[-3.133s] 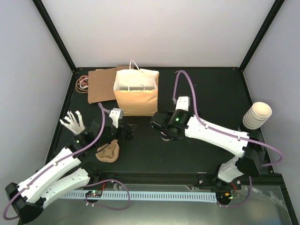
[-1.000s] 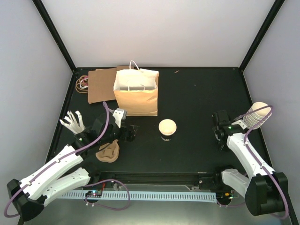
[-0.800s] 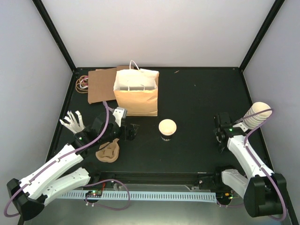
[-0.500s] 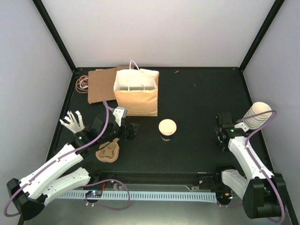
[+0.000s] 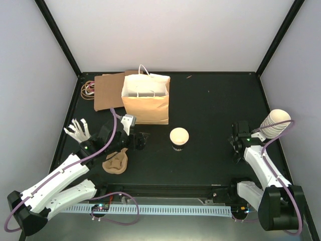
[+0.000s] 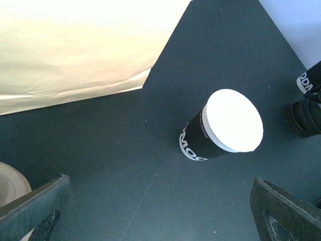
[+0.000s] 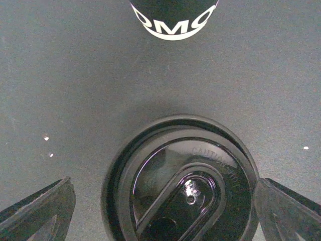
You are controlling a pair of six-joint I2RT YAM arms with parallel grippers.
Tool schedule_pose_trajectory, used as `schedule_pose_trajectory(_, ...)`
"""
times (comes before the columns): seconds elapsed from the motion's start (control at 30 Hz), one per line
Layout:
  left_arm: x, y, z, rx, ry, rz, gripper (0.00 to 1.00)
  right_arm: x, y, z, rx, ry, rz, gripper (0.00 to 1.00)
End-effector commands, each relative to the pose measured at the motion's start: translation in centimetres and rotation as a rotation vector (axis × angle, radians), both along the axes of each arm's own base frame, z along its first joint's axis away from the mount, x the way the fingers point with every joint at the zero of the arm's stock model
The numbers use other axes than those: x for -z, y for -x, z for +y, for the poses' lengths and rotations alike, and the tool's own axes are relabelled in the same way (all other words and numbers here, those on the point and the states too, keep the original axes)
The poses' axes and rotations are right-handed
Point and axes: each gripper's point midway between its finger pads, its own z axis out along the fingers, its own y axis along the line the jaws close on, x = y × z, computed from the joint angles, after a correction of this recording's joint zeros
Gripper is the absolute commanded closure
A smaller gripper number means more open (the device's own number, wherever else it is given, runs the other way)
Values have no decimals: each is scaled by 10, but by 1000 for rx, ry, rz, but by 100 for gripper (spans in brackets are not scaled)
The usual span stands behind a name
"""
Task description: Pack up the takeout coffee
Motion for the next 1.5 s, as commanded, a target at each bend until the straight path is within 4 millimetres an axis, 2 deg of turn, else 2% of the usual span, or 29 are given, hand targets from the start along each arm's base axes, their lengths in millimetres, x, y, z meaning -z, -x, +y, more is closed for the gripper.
schedule_pose_trajectory(0.0,-17,-2,-4,13,24,-22,1,8,-1,3,33,-41,14,1)
schedule_pose_trajectory(0.2,-20,-2,-4,13,26,-21,1,21,-3,13,9,-91,56,2)
schedule_pose_trajectory(0.37,-22,-2,-3,9,24,-21,1,19,-10,23,-33,-119,34,2)
schedule_pose_trajectory(0.47,-23,-3,-3,7,22,-20,1,14,-15,37,-71,-149,10,2)
schedule_pose_trajectory(0.63,-24,-3,-4,6,27,-18,1,7,-23,76,-160,-201,-11,3)
schedule_pose_trajectory(0.87,-24,-3,-3,3,27,-17,1,-5,-30,156,-361,-232,10,3)
schedule_pose_trajectory(0.93,-25,-3,-2,0,27,-21,1,-13,-31,164,-388,-206,17,2)
schedule_pose_trajectory(1.03,-25,-3,-1,-2,26,-27,1,-25,-33,165,-406,-192,-6,2)
schedule_pose_trajectory(1.13,-25,-2,1,-7,20,-35,1,-40,-34,158,-421,-152,-45,2)
schedule_pose_trajectory(1.3,-25,-3,5,-15,11,-61,1,-67,-30,125,-390,-1,-69,1)
schedule_pose_trajectory(1.47,-25,-4,5,-5,8,-86,1,-75,-22,98,-356,22,-84,0)
